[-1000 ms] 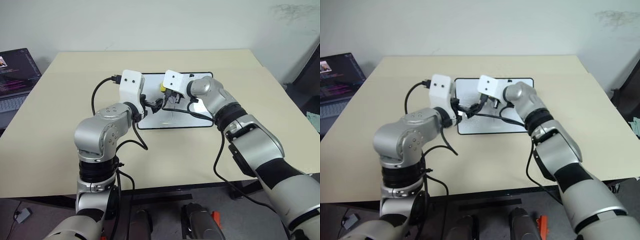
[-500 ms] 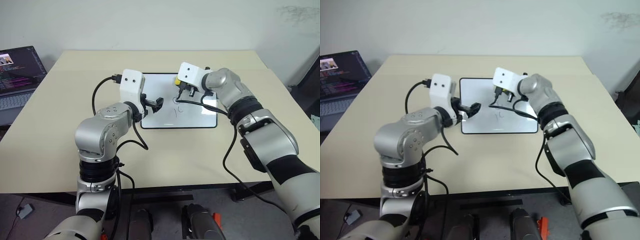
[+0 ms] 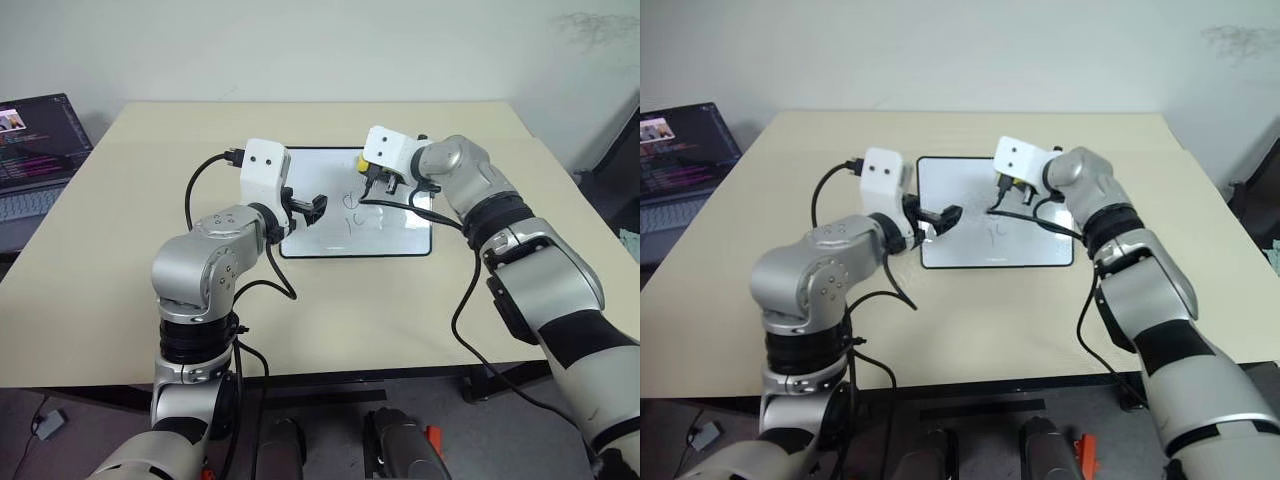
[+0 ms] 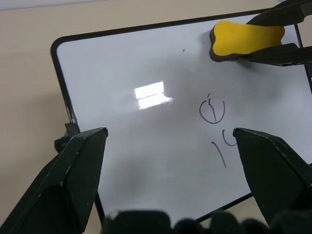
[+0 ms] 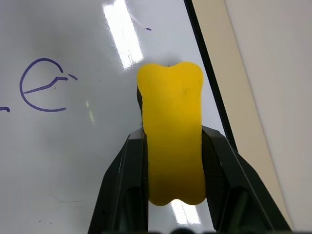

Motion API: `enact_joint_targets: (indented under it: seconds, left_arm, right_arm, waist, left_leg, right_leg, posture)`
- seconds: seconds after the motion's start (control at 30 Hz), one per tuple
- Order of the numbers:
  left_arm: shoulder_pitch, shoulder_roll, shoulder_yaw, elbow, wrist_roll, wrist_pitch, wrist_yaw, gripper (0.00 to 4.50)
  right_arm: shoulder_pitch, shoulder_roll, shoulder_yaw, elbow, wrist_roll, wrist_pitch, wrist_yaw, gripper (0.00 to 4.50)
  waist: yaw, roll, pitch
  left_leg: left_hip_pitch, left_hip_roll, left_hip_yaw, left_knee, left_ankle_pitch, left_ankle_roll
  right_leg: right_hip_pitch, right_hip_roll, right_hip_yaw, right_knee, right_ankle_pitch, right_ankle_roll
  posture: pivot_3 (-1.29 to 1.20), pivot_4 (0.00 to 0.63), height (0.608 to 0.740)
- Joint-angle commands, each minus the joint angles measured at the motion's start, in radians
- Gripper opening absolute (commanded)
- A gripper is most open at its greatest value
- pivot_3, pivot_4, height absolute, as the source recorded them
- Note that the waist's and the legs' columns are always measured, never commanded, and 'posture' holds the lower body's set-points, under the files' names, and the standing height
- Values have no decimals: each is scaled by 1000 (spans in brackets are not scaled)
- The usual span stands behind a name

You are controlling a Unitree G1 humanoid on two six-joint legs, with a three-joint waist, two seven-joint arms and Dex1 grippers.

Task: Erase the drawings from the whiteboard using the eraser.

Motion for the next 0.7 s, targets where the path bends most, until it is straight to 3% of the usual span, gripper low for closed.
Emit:
enact_joint_targets:
  seconds: [0.03, 0.7]
  left_arm:
    - [-16, 6, 0, -27, -1, -22, -5, 4500]
    - [-10, -2, 0, -40, -3, -19, 4, 4500]
  right_arm:
    - [-23, 38, 8, 26, -11, 5, 8, 1102]
    - [-76, 119, -36, 71, 6, -11, -141, 1102]
  waist:
    - [-9, 0, 0]
    - [-26, 0, 0]
  left_leg:
    - [0, 0, 0, 0, 0, 0]
    - [-2, 0, 0, -1, 0, 0]
  right_leg:
    - [0, 0, 0, 0, 0, 0]
    - [-2, 0, 0, 0, 2, 3]
  posture:
    - [0, 150, 740]
    - [0, 150, 740]
